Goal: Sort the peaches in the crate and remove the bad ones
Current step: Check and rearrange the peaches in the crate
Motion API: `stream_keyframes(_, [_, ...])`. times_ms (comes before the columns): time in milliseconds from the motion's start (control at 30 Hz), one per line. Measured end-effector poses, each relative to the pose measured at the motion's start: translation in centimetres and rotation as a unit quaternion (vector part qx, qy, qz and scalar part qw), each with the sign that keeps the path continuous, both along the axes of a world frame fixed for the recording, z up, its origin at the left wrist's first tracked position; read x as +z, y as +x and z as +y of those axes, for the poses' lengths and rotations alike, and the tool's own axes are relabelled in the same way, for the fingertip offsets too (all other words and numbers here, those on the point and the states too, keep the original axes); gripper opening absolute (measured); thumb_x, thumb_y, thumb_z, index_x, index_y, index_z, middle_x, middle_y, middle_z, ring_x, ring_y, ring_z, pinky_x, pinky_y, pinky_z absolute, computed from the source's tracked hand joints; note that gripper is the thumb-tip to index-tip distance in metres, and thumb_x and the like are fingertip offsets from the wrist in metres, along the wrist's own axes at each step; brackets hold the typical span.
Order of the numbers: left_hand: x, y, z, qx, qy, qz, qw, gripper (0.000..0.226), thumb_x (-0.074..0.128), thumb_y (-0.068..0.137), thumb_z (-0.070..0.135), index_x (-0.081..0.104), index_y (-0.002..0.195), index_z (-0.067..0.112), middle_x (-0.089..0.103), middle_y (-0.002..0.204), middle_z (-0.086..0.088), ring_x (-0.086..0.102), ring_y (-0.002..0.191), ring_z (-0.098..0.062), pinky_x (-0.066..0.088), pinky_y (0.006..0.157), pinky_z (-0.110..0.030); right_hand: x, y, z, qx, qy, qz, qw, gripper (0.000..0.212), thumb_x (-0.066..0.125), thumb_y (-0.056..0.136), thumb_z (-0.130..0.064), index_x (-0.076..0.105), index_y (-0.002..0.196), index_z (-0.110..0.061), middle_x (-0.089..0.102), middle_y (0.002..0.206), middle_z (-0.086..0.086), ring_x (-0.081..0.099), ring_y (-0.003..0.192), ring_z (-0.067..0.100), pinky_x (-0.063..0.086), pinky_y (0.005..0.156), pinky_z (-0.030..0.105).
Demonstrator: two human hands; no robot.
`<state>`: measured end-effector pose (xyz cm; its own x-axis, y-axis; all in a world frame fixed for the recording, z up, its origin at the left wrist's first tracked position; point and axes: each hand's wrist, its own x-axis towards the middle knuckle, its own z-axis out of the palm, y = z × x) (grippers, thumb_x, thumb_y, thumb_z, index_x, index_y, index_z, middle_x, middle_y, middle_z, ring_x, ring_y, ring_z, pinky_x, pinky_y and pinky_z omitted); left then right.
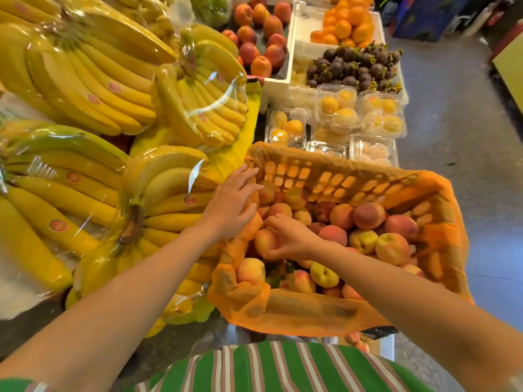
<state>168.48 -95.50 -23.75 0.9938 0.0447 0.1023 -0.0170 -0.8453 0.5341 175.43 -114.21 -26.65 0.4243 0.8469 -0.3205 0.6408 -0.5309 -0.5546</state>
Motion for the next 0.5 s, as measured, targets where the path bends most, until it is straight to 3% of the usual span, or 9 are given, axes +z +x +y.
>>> stream_keyframes(67, [0.2, 0.2, 0.1, 0.004, 0.008, -0.01, 1.0, 0.034, 0.056, 0.087, 0.022, 0.061, 0.121, 0.021, 0.042, 0.147, -0.001, 0.023, 0.144, -0.022, 0.029, 0.111, -0.049, 1.0, 0.7, -1.1, -0.068, 0.054, 0.131, 0.988, 0.062, 0.081, 0.075, -0.033, 0.051, 0.127, -0.018, 0.054, 0.125, 0.0, 0.052, 0.112, 0.014, 0.049, 0.09, 0.029])
stream_keyframes(133, [0.7, 0.6, -0.1, 0.002, 0.03, -0.04, 0.999, 0.032, 0.053, 0.085, 0.025, 0.066, 0.114, 0.02, 0.056, 0.132, -0.002, 0.036, 0.136, -0.026, 0.035, 0.105, -0.048, 2.2, 1.4, -2.6, -0.156, 0.102, 0.264, 0.946, 0.065, 0.083, 0.074, -0.027, 0.049, 0.129, -0.022, 0.052, 0.132, -0.004, 0.054, 0.118, 0.013, 0.051, 0.095, 0.031])
stream_keyframes(233, [2.1, 1.1, -1.2, -0.019, 0.059, -0.104, 0.993, 0.031, 0.046, 0.085, 0.031, 0.07, 0.102, 0.022, 0.067, 0.103, 0.004, 0.05, 0.114, -0.022, 0.04, 0.092, -0.041, 4.0, 2.0, -4.8, -0.237, 0.165, 0.345, 0.893, 0.068, 0.084, 0.073, -0.014, 0.049, 0.13, -0.024, 0.053, 0.133, -0.004, 0.058, 0.118, 0.013, 0.054, 0.092, 0.031])
stream_keyframes(300, [3.0, 1.3, -2.7, -0.027, 0.02, -0.098, 0.995, 0.031, 0.046, 0.088, 0.036, 0.07, 0.1, 0.021, 0.068, 0.089, 0.004, 0.055, 0.096, -0.018, 0.041, 0.083, -0.035, 5.1, 2.1, -5.9, -0.25, 0.203, 0.317, 0.892, 0.072, 0.082, 0.072, -0.004, 0.046, 0.132, -0.02, 0.053, 0.132, -0.001, 0.057, 0.118, 0.011, 0.053, 0.091, 0.026])
stream_keyframes(367, [4.2, 1.7, -4.7, -0.015, -0.091, 0.016, 0.996, 0.039, 0.047, 0.089, 0.05, 0.068, 0.106, 0.022, 0.069, 0.085, 0.004, 0.062, 0.085, -0.015, 0.048, 0.077, -0.034, 6.0, 2.0, -6.8, -0.234, 0.232, 0.252, 0.91, 0.076, 0.082, 0.07, 0.0, 0.043, 0.133, -0.017, 0.053, 0.13, 0.002, 0.054, 0.121, 0.012, 0.051, 0.095, 0.027])
stream_keyframes(433, [5.2, 2.2, -6.5, 0.001, -0.214, 0.16, 0.964, 0.052, 0.051, 0.085, 0.065, 0.066, 0.109, 0.022, 0.071, 0.09, 0.0, 0.068, 0.08, -0.016, 0.053, 0.071, -0.032, 6.8, 1.7, -7.5, -0.206, 0.259, 0.185, 0.925, 0.077, 0.083, 0.069, -0.005, 0.042, 0.134, -0.015, 0.051, 0.129, 0.004, 0.051, 0.122, 0.016, 0.049, 0.098, 0.03])
stream_keyframes(500, [5.7, 2.6, -8.0, -0.003, -0.313, 0.226, 0.922, 0.047, 0.058, 0.085, 0.059, 0.066, 0.11, 0.02, 0.072, 0.095, -0.006, 0.071, 0.077, -0.016, 0.053, 0.063, -0.026, 7.6, 1.2, -8.1, -0.185, 0.285, 0.119, 0.933, 0.074, 0.08, 0.07, -0.012, 0.042, 0.134, -0.011, 0.05, 0.13, 0.006, 0.051, 0.121, 0.016, 0.048, 0.098, 0.028])
